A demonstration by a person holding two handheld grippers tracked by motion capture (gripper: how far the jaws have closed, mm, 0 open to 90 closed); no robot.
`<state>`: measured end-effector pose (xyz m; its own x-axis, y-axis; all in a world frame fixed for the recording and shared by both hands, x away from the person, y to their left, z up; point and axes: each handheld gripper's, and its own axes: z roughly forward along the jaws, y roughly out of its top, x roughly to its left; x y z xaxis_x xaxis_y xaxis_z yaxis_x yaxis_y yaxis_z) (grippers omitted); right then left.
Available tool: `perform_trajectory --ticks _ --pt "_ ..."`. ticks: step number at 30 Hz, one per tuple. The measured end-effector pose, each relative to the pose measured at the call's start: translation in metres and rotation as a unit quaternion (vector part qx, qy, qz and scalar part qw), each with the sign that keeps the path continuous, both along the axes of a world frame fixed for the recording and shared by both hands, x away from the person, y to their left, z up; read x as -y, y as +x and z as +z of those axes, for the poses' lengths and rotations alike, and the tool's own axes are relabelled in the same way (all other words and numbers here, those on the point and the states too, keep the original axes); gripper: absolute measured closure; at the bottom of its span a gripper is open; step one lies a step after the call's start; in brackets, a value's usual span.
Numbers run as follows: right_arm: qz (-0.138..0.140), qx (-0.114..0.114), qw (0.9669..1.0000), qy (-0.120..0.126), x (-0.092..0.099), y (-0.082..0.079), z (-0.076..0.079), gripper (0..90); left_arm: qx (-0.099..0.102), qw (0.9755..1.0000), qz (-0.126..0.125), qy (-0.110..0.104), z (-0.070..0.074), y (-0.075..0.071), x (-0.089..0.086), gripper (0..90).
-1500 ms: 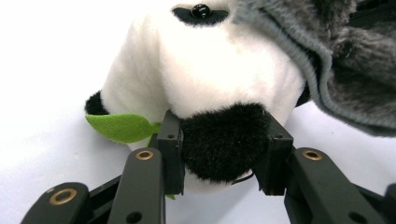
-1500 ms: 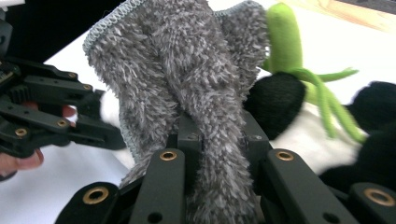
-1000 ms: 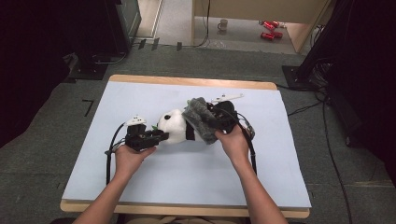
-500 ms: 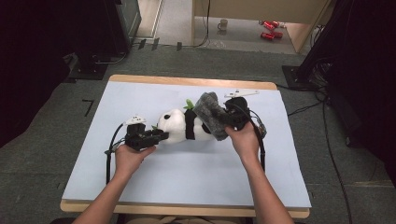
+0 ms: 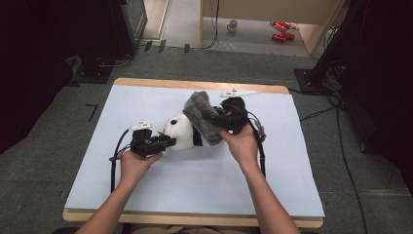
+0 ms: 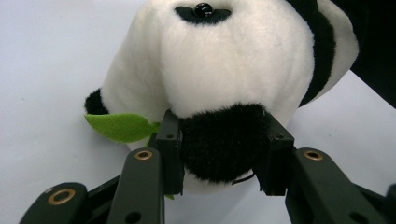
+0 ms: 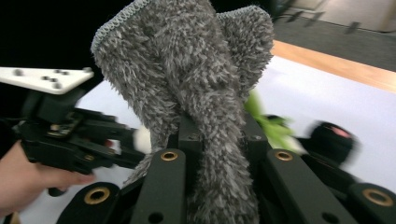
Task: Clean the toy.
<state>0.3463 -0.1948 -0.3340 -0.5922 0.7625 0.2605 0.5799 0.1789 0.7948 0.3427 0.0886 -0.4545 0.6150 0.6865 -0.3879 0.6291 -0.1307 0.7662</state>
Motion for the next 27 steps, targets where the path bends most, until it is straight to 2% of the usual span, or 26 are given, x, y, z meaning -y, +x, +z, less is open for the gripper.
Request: perform_trajectory --ticks 3,9,11,13,15,20,23,25,27 --pt "0.020 -0.001 0.9998 -0.006 -0.025 0.004 -0.005 76.7 0.002 1.0000 0.000 0.001 0.000 0.000 0.000 60.3" --pt "0.048 -0.031 0.9983 -0.008 -0.065 0.013 -0.028 76.6 0.005 1.0000 -0.002 0.004 0.000 -0.001 0.000 60.1" --pt "0.051 -0.038 0.9978 -0.018 -0.076 0.015 -0.036 75.9 0.005 1.0000 -0.002 0.005 0.000 -0.001 0.000 60.0" --pt "0.049 -0.056 0.9965 -0.037 -0.084 0.018 -0.048 75.3 0.002 0.9999 -0.002 0.011 0.000 -0.001 0.001 59.7" --pt "0.052 -0.044 0.9970 -0.036 -0.082 0.019 -0.054 75.6 0.000 1.0000 -0.005 0.007 0.000 0.000 -0.001 59.4" --pt "0.045 -0.032 0.9961 -0.069 -0.073 0.016 -0.050 75.8 -0.001 0.9999 -0.008 0.008 0.002 0.000 0.000 59.3" --pt "0.031 -0.030 0.9960 -0.078 -0.058 0.017 -0.049 75.7 -0.001 0.9999 -0.009 0.008 0.002 0.001 -0.001 59.4" --pt "0.013 -0.037 0.9958 -0.083 -0.044 0.018 -0.050 76.1 -0.001 0.9999 -0.010 0.006 0.002 0.001 -0.001 59.4" --pt "0.006 -0.044 0.9961 -0.076 -0.034 0.018 -0.050 76.2 0.002 0.9999 -0.012 0.005 0.002 0.001 0.000 59.5"
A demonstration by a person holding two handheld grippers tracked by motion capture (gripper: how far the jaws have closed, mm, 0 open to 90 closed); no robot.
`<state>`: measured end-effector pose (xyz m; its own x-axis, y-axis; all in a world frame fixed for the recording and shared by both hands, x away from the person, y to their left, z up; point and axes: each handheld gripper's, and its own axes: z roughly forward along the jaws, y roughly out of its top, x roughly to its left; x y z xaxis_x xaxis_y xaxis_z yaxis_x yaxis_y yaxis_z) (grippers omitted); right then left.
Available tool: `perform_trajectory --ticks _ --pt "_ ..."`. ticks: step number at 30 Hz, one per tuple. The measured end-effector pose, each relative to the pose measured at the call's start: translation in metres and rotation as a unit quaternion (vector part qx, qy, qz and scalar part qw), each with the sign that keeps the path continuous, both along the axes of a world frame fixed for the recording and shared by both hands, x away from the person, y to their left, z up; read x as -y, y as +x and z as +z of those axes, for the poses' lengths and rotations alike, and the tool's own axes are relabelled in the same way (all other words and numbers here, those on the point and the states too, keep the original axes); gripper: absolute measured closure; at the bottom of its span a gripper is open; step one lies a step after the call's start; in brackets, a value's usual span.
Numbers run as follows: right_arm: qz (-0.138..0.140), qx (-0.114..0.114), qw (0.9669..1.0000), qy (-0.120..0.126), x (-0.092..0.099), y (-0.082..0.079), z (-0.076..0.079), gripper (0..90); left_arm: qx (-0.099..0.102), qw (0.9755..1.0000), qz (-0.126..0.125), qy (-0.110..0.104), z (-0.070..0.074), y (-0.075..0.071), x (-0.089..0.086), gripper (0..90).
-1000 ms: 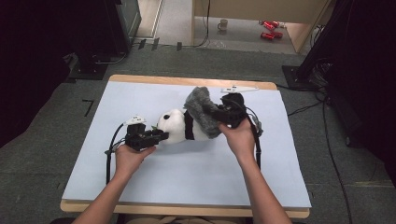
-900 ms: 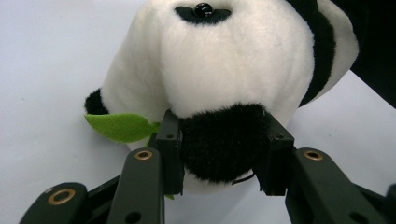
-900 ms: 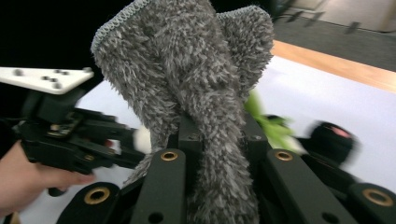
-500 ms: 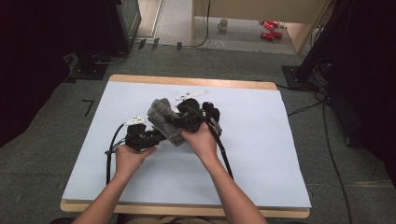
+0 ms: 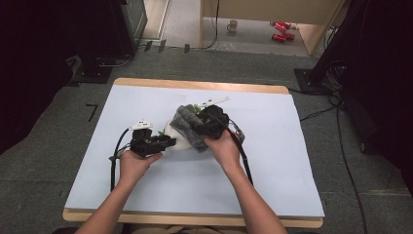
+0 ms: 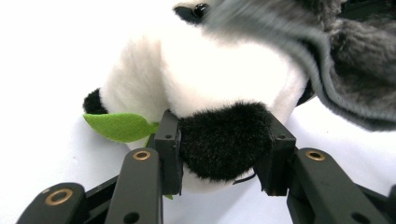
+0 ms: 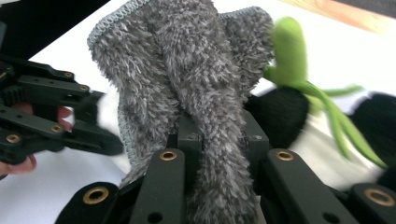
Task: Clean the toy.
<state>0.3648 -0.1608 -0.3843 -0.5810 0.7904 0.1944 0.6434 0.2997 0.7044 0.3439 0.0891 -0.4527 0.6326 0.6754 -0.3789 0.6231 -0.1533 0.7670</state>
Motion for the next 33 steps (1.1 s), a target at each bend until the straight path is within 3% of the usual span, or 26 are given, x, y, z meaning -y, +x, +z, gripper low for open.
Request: perform_trajectory --ticks 5,10,12,20,28,33 --pt "-0.005 0.008 0.9998 -0.016 0.012 -0.002 0.004 76.2 0.000 1.0000 -0.002 0.000 0.000 0.001 -0.001 59.4" --pt "-0.028 0.016 0.9989 -0.034 0.031 -0.004 0.011 76.3 0.000 1.0000 -0.007 0.000 0.000 0.002 -0.003 59.5" --pt "-0.035 0.010 0.9990 -0.028 0.041 -0.004 0.012 76.4 0.004 1.0000 -0.008 0.000 0.001 0.002 -0.002 59.5" --pt "-0.059 0.030 0.9976 -0.020 0.066 -0.005 0.020 76.9 0.000 0.9999 -0.011 -0.001 0.004 0.006 -0.004 59.5" --pt "-0.086 0.033 0.9957 -0.009 0.089 -0.007 0.026 76.6 -0.004 0.9997 -0.023 -0.008 0.003 0.008 -0.006 62.1" --pt "-0.100 0.051 0.9935 0.018 0.098 -0.014 0.041 76.5 -0.009 0.9992 -0.037 -0.014 0.006 0.006 -0.005 66.1"
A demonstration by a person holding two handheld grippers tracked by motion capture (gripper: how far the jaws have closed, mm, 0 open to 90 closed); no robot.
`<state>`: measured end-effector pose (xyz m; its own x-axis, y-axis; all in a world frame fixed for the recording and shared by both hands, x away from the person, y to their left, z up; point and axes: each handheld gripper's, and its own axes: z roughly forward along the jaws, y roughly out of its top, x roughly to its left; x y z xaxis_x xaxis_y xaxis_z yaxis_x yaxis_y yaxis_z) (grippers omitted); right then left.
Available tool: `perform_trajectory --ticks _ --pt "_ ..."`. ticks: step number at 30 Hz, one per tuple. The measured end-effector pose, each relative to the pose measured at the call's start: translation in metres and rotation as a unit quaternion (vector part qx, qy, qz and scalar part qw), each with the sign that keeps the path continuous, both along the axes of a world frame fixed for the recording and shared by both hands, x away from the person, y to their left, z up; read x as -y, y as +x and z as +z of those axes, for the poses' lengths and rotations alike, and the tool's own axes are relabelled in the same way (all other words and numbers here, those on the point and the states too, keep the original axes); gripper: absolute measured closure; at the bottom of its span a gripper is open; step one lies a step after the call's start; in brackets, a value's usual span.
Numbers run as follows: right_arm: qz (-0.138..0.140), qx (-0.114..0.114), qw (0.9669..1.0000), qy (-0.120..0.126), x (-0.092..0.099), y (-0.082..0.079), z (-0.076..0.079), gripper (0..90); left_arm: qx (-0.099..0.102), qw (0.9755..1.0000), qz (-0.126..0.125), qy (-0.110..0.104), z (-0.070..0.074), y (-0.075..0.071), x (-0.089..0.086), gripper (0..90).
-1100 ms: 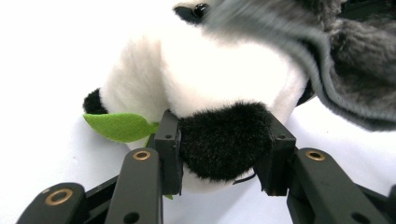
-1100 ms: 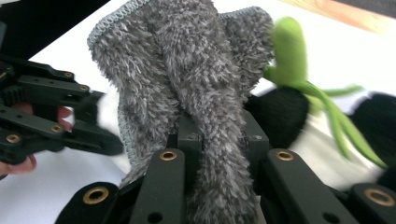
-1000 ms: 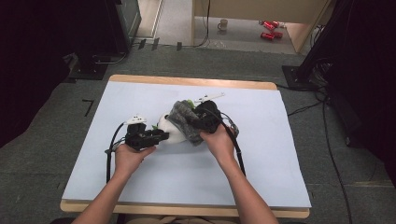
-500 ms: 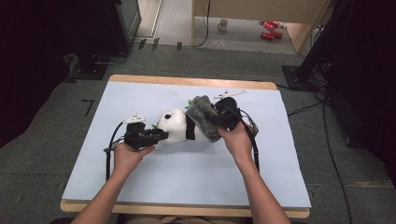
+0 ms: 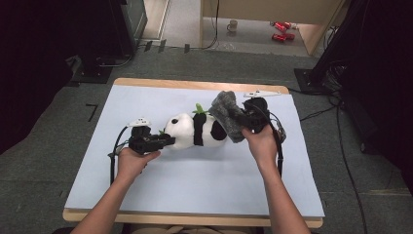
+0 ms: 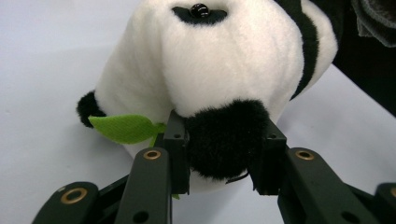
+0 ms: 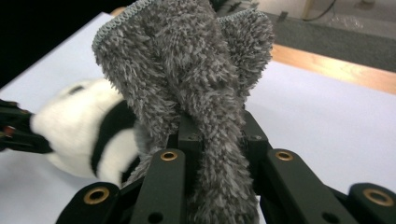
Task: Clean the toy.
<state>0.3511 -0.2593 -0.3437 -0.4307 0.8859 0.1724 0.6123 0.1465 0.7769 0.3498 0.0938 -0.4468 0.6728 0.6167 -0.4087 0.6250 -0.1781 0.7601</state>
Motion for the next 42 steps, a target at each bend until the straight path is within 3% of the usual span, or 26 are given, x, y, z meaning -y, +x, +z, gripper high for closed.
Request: perform_trajectory --ticks 3,8,10,13,16,22,24,29,35,42 --pt "0.018 0.008 0.9997 0.016 -0.008 -0.008 0.008 76.5 -0.007 0.9999 -0.008 -0.006 0.003 -0.003 0.001 67.3" --pt "0.048 0.023 0.9984 0.019 -0.024 -0.022 0.016 76.5 -0.032 0.9991 -0.018 -0.020 0.010 -0.016 -0.001 68.4" --pt "0.061 0.024 0.9976 0.022 -0.032 -0.028 0.017 76.5 -0.032 0.9992 -0.022 -0.013 0.015 -0.024 -0.001 68.3" --pt "0.085 0.017 0.9958 0.028 -0.042 -0.036 0.012 76.5 -0.033 0.9994 -0.014 -0.005 0.016 -0.032 -0.001 68.0" --pt "0.102 -0.002 0.9939 0.042 -0.048 -0.043 -0.001 76.5 -0.036 0.9993 -0.002 -0.005 0.013 -0.030 -0.004 67.3" --pt "0.111 -0.030 0.9931 0.020 -0.058 -0.049 -0.033 76.3 -0.005 0.9999 -0.007 0.012 0.008 -0.028 -0.005 62.7" --pt "0.109 -0.029 0.9931 0.032 -0.056 -0.047 -0.039 76.1 0.003 0.9999 -0.007 0.010 0.008 -0.028 -0.006 58.8" --pt "0.098 -0.018 0.9947 0.025 -0.055 -0.037 -0.038 76.0 0.020 0.9997 -0.003 -0.010 0.008 -0.026 -0.012 42.9" --pt "0.094 -0.021 0.9950 0.024 -0.057 -0.022 -0.034 75.7 0.063 0.9979 -0.012 -0.008 0.008 -0.025 -0.020 36.5" --pt "0.094 -0.029 0.9948 0.028 -0.056 -0.002 -0.031 74.8 0.072 0.9972 -0.019 0.008 -0.001 -0.017 -0.021 33.6"
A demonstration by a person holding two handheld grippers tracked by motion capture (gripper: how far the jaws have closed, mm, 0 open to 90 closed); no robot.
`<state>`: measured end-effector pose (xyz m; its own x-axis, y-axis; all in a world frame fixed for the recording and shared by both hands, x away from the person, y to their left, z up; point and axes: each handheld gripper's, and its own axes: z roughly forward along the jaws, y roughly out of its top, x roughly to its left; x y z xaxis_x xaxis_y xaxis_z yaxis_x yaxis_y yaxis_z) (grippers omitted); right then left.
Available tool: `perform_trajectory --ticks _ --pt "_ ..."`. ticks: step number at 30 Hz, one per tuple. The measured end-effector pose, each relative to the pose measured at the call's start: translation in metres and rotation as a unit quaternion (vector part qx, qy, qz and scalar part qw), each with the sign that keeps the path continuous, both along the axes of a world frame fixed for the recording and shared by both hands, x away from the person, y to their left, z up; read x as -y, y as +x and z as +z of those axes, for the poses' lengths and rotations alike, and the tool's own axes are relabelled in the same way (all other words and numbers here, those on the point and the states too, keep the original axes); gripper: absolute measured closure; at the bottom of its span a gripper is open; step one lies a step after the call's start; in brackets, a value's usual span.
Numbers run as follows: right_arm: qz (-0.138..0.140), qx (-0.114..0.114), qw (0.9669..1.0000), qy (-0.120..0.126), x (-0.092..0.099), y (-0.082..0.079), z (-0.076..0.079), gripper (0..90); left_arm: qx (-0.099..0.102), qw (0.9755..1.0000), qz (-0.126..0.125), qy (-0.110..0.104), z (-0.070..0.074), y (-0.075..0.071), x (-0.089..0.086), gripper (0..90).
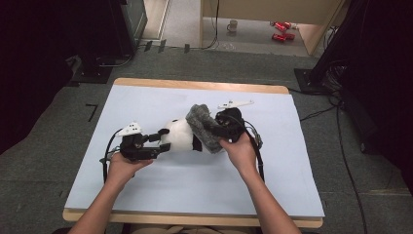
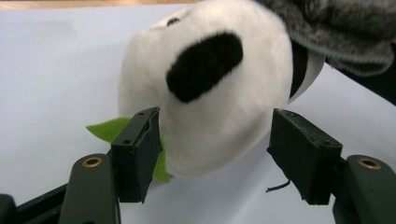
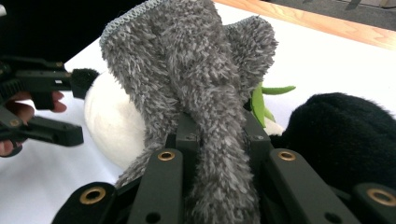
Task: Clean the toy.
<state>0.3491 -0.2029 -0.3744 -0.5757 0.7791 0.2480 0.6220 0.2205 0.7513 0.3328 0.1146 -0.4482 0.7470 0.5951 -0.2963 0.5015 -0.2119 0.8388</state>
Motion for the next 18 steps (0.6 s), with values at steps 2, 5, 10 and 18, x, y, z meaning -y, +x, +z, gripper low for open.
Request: perform_trajectory --ticks 2,5,10,18 --pt "-0.003 -0.002 1.0000 0.003 0.000 0.005 0.000 74.8 0.001 1.0000 0.000 -0.001 -0.003 0.003 0.001 33.5" --pt "-0.002 -0.002 1.0000 0.002 0.000 0.011 0.001 74.5 0.007 1.0000 0.002 -0.002 -0.007 0.008 0.003 31.9" --pt "-0.008 -0.008 0.9999 0.002 -0.001 0.019 0.003 74.5 0.020 0.9997 0.005 -0.010 -0.011 0.018 0.006 27.7" --pt "-0.018 -0.009 0.9997 0.010 -0.002 0.027 0.002 74.5 0.027 0.9995 -0.007 0.016 -0.021 0.026 0.020 19.3"
